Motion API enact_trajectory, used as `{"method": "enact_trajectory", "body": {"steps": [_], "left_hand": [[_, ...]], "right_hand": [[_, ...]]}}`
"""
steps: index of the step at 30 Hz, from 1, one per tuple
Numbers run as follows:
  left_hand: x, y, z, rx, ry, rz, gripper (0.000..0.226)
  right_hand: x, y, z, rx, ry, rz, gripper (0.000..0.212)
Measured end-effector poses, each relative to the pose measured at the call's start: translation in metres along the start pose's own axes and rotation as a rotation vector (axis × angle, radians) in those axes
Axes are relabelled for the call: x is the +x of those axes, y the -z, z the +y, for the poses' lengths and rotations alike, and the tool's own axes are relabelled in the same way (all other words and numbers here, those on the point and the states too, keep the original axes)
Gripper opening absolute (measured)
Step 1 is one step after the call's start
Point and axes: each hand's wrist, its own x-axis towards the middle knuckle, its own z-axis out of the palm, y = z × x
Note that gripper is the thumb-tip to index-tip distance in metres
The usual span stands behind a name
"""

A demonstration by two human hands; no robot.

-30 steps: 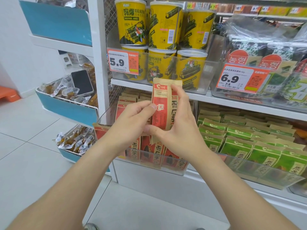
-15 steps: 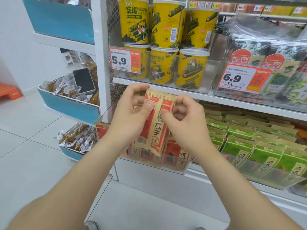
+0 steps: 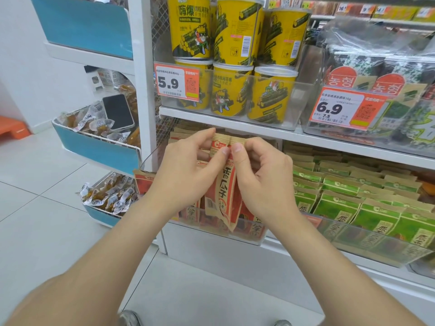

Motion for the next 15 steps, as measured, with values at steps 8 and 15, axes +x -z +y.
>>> {"method": "enact_trajectory", "body": {"steps": [8,15], "left_hand": [[-0.0024,-0.007,0.0004,-0.148,-0.012,-0.018,0.045],[-0.0035,-0.0069,0.0023,-0.127,-0.047,-0.062,0.046]], "right_hand": [[-0.0027,-0.0015,-0.0048,-0.108,0.165,0.082,0.021],[-0.0023,-0.0007,-0.0003,-0.15,0.218,0.089,0.02]]}}
